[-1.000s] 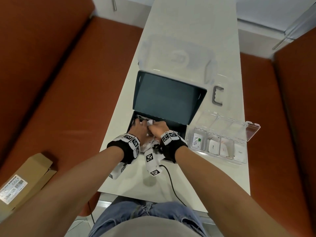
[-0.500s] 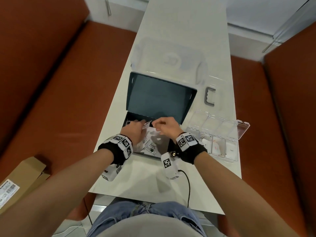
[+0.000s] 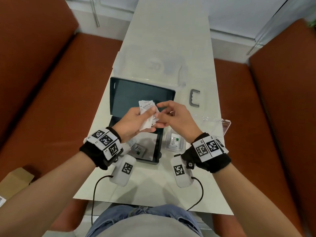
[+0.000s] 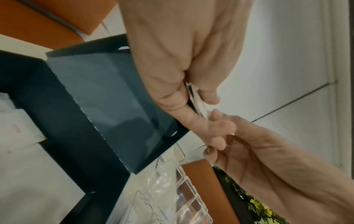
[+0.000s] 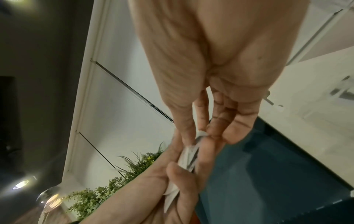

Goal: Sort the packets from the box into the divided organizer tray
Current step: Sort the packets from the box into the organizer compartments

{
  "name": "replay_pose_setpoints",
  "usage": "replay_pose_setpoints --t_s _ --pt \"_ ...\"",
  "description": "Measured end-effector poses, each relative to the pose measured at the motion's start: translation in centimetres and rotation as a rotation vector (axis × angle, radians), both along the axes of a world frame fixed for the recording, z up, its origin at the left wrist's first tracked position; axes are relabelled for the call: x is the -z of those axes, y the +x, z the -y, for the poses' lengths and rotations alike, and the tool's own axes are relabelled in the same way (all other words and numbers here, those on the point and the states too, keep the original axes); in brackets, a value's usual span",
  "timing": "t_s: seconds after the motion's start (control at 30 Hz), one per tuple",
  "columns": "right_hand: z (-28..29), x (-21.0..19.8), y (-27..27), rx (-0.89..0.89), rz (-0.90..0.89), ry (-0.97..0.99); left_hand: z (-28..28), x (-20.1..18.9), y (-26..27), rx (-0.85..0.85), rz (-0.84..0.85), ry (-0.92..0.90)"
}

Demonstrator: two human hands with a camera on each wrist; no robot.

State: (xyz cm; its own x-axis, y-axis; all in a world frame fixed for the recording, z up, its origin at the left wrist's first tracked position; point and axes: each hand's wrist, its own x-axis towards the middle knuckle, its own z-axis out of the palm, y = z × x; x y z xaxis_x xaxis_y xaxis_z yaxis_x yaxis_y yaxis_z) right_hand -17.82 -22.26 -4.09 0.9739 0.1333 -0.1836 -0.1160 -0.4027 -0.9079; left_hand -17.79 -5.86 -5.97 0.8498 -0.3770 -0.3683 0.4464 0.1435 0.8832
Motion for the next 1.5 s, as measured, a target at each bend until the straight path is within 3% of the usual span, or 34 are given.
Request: replay_pose_setpoints --t_s 0.13,0.3,0.47,0.77,0.93,1.13,1.3,1.5 --pt "1.9 -0.5 -0.5 0.066 0.021 -0.023 2.1 -1.1 -0.4 0.021 -0.023 -0.012" --pt "4.4 -0.6 -0.8 0.198 -0.085 0.15 4.2 -1.8 -0.4 -0.015 -0.114 -0.128" --pt "6.7 -0.8 -1.3 0.251 -0.133 0.267 5.5 -2.0 -0.6 0.093 -0.03 -0.09" --pt "8.8 -0.9 -1.9 0.446 -0.145 0.462 6.6 -2.2 -0.9 0.106 0.0 -0.044" --pt "9.2 -1.2 -1.9 0.458 -0.105 0.454 6.6 -1.9 -1.0 0.065 -0.019 -0.074" --pt "9.5 -0.5 -1.9 0.348 -0.047 0.424 6.4 -1.3 -0.9 -0.017 -0.034 -0.06" --pt "9.6 -0.2 -2.4 0.308 0.022 0.315 6.9 -0.7 -0.8 -0.082 -0.044 -0.034" --pt "9.5 -0.1 -2.5 0.319 0.102 0.253 7.6 -0.2 -0.8 -0.051 -0.001 0.01"
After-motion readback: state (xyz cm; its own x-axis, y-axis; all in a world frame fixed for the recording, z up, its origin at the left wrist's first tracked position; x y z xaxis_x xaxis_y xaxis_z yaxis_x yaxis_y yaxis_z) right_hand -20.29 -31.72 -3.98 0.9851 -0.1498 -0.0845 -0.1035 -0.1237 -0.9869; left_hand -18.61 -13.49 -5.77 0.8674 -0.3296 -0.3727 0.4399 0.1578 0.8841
